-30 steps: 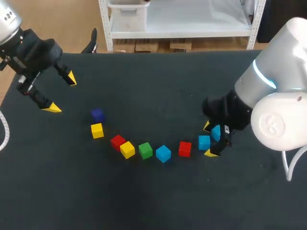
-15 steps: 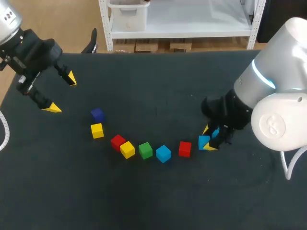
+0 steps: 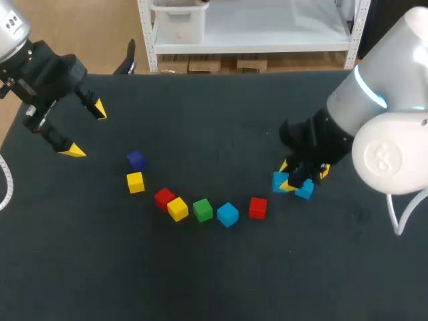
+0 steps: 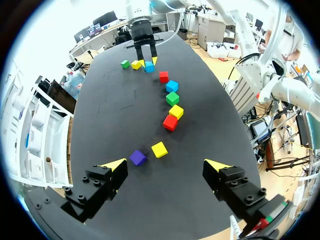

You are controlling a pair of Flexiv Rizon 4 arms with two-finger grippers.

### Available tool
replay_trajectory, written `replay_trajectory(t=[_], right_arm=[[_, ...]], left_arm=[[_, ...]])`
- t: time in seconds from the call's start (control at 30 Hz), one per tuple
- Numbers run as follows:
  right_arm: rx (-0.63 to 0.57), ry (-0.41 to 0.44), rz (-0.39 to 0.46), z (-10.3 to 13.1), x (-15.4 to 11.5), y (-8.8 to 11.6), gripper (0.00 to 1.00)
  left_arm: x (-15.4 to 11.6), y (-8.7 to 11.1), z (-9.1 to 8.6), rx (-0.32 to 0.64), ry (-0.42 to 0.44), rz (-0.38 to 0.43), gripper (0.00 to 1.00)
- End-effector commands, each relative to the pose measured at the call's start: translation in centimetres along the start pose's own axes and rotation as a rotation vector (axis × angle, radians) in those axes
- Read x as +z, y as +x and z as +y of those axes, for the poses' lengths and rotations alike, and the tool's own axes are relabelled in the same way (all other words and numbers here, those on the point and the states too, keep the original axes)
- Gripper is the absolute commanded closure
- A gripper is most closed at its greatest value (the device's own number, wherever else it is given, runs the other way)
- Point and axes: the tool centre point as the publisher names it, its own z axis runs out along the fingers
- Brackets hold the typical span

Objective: Place the blue cubes, place green cubes on the blue cubes, place the yellow cubes on the green cubes, then place the red cubes on the yellow cubes, and place purple cube on the red cubes.

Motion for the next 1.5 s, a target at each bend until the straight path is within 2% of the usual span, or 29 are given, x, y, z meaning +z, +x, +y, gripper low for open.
replay_trajectory(t=[0.03,0.17,0.33,0.77,1.03,1.5], right_arm=[[-0.014,-0.019,0.001,-1.7,-0.8,-1.1,1.0],[-0.032,-0.022,0.005,-3.8,-0.9,-2.4,1.0],[-0.041,-0.02,0.007,-5.0,-0.5,-3.6,1.0],[-0.073,-0.049,0.026,-5.1,3.1,-6.3,1.0],[-0.052,-0.048,0.035,-6.2,4.9,-6.4,1.0],[-0.019,-0.044,0.041,-7.7,6.4,-6.1,1.0]], left_arm=[[0.0,0.0,0.1,0.001,0.002,0.003,0.0],[0.0,0.0,0.1,0.001,0.002,0.003,0.0],[0.0,0.0,0.1,0.001,0.002,0.003,0.0],[0.0,0.0,0.1,0.001,0.002,0.003,0.0],[0.0,0.0,0.1,0.001,0.002,0.003,0.0],[0.0,0.0,0.1,0.001,0.002,0.003,0.0]])
